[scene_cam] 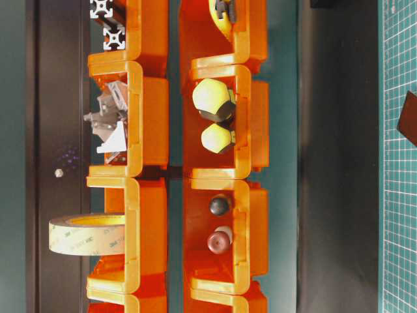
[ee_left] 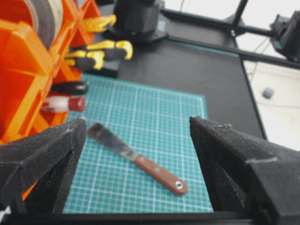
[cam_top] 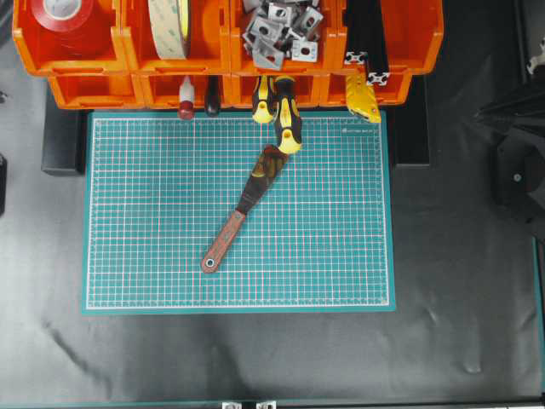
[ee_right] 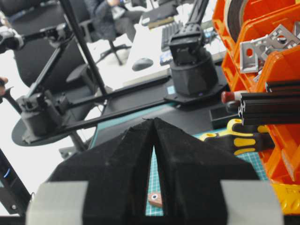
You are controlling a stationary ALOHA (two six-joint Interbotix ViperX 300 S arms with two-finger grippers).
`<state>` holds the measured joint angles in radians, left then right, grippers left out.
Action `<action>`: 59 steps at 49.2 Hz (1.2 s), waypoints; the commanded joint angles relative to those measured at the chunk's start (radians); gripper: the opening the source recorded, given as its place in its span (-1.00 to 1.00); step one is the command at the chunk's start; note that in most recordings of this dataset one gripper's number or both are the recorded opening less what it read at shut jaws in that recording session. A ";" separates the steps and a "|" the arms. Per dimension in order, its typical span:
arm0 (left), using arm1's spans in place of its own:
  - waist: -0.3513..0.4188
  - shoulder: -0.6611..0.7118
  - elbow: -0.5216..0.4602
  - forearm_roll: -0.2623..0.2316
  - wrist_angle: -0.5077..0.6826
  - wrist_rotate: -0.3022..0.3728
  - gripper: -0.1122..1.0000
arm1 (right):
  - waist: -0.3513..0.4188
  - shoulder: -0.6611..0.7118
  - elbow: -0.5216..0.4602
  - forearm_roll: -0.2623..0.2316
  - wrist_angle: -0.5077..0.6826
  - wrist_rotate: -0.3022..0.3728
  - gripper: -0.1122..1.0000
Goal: Pick scraper from container rack with left arm.
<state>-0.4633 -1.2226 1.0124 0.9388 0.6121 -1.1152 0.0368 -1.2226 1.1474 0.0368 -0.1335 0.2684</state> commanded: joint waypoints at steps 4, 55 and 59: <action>0.014 0.006 -0.008 0.005 0.009 -0.003 0.75 | -0.002 0.015 -0.028 -0.002 0.043 0.003 -0.78; 0.084 0.002 0.003 0.005 0.015 -0.009 0.75 | 0.000 0.038 -0.006 0.003 0.083 0.009 -0.78; 0.084 0.003 0.003 0.005 0.015 -0.014 0.75 | 0.000 0.038 0.002 0.003 0.083 0.008 -0.78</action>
<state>-0.3804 -1.2272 1.0247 0.9388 0.6335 -1.1259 0.0368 -1.1950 1.1551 0.0383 -0.0491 0.2777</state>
